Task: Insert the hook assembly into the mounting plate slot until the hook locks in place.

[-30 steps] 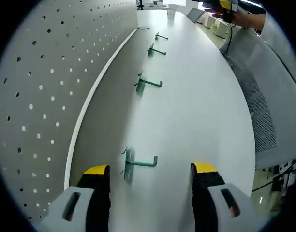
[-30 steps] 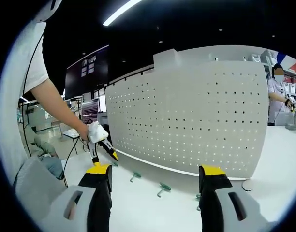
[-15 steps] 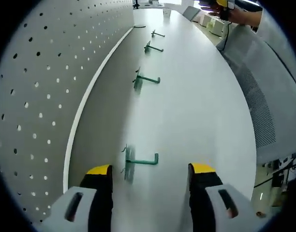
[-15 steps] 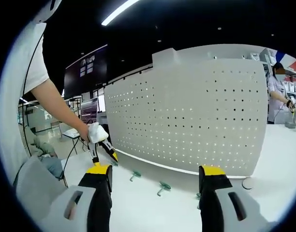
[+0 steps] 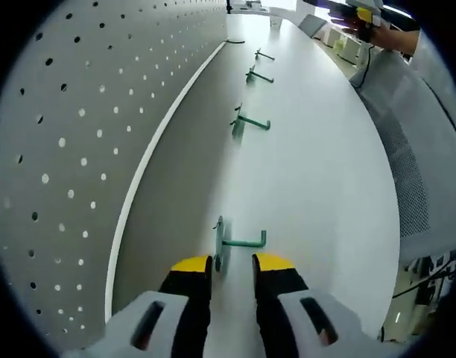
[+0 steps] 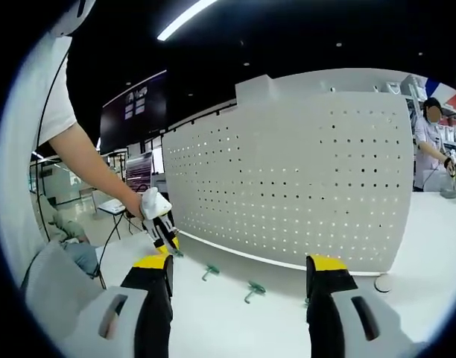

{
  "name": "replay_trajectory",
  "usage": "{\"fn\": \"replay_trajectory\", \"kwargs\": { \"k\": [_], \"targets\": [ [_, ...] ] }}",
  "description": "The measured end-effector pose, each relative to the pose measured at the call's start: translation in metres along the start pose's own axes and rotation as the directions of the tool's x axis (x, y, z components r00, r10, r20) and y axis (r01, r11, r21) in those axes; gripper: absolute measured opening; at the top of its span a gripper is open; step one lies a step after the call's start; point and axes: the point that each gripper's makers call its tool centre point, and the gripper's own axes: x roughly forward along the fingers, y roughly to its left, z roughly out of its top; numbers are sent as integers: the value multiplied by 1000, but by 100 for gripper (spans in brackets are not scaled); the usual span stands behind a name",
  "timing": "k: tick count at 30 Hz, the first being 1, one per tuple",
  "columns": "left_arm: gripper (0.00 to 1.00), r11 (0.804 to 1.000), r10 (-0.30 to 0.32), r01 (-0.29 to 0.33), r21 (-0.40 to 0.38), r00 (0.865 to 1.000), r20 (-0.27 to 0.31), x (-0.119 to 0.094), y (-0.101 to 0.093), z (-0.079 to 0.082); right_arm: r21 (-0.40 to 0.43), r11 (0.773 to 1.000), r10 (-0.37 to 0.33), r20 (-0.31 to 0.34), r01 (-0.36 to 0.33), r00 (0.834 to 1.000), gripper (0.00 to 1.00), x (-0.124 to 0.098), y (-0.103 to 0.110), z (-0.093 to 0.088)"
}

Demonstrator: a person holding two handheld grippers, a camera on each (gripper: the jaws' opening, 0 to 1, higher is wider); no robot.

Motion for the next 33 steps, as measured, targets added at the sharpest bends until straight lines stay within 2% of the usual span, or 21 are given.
{"fn": "replay_trajectory", "kwargs": {
  "k": [6,14,29,33],
  "targets": [
    [13,999,30,-30,-44,1000,-6,0,7,-1,-3,1000,3,-1,-3,1000,70,0,1,1],
    [4,996,68,-69,-63,998,-17,-1,11,-2,-2,1000,3,1,-3,1000,70,1,0,2],
    [3,996,85,-86,-35,996,-21,0,10,-1,-4,1000,1,-1,-1,1000,69,0,0,1],
    [2,993,104,-104,-62,995,-12,0,11,-1,-8,1000,4,-2,-4,1000,69,0,1,0]
  ]
}}
